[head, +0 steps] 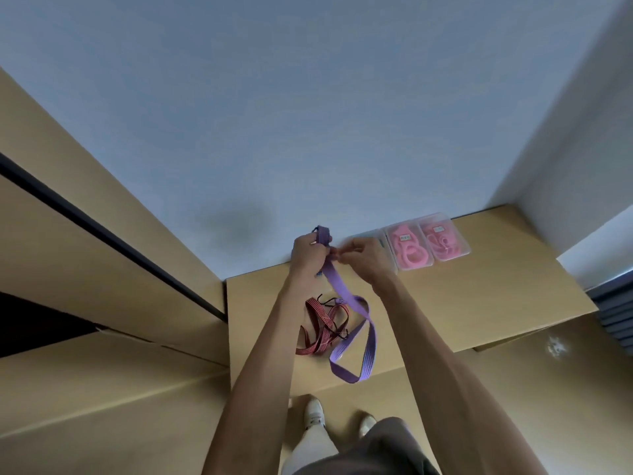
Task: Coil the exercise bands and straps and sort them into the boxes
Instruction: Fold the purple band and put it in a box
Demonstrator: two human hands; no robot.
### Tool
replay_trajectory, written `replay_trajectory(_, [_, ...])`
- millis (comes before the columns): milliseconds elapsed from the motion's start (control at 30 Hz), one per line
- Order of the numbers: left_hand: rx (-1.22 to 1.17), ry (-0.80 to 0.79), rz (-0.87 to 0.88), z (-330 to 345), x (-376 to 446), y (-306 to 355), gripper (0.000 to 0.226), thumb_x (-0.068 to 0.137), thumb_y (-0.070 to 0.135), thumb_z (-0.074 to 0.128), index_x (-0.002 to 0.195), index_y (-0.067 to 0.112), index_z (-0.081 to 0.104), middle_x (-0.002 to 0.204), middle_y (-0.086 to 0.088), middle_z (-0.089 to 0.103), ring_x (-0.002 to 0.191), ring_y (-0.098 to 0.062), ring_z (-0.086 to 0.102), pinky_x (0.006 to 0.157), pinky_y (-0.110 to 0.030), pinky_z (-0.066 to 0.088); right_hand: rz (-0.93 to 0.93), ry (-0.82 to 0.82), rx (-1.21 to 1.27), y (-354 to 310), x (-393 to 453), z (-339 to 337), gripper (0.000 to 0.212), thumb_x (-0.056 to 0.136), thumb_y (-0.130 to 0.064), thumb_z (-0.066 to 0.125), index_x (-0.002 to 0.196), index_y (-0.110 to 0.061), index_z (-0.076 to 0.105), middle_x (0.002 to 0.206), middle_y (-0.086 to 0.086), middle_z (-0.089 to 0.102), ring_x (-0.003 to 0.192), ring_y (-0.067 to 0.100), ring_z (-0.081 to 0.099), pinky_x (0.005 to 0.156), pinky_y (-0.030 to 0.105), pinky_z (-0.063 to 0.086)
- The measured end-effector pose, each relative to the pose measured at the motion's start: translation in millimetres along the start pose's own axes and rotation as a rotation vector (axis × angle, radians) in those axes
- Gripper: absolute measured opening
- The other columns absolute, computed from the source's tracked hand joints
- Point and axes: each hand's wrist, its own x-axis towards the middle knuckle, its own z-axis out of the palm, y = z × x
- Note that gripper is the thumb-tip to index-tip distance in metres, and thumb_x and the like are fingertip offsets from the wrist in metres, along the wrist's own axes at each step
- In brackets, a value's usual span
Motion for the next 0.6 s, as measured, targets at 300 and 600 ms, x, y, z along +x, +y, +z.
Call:
replay_trajectory(300, [0.168,-0.327,0.141,-41.3,-10.9,18.6,0.033,0.079,-0.007,0.051,0.093,0.011,0.075,0.081,-0.004,0.072,0.077,-0.015,0.069,0.071,-0.034,0.055,-0.256,-0.119,0.145,-18.5,9.1,-1.2,0.031,0.088,0.000,0.068,0.117,-0.010,0.068,0.110,0.011,0.071,0.099,0.016,0.067,0.088,0.022,0.049])
replay_trajectory(600, [0.108,-0.093,-0.011,-65.9,8.6,36.7,0.036,0.089,0.042,0.056,0.088,0.015,0.079,0.081,-0.002,0.075,0.071,-0.015,0.070,0.066,-0.030,0.059,-0.176,0.029,0.278,-26.1,13.1,50.3,0.011,0.088,-0.019,0.074,0.081,-0.011,0.076,0.080,0.008,0.074,0.074,0.010,0.065,0.074,0.030,0.052])
